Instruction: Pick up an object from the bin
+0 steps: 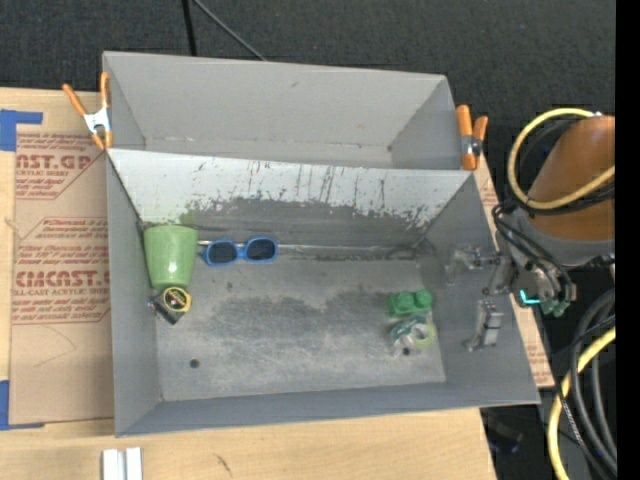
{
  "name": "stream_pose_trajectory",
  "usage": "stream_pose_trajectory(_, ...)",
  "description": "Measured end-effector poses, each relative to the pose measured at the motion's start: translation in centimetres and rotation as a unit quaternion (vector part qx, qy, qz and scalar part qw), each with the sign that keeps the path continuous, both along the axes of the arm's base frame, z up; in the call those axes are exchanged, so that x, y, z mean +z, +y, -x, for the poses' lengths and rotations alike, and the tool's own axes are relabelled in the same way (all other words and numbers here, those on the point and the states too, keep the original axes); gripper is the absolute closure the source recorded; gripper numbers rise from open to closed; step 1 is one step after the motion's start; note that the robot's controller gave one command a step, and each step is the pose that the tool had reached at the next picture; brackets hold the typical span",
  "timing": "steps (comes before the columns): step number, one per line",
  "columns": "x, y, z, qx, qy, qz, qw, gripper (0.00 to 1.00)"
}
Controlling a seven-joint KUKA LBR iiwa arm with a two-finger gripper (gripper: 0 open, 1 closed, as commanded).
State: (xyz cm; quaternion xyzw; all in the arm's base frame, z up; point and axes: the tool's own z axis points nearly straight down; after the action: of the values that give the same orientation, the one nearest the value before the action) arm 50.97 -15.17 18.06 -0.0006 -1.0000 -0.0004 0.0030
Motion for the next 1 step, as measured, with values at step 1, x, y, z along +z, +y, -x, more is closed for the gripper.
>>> stream_pose_trajectory(1, 7.92, 5.28, 0.11, 0.168, -0.0066, 0.001, 0.9857, 0.0)
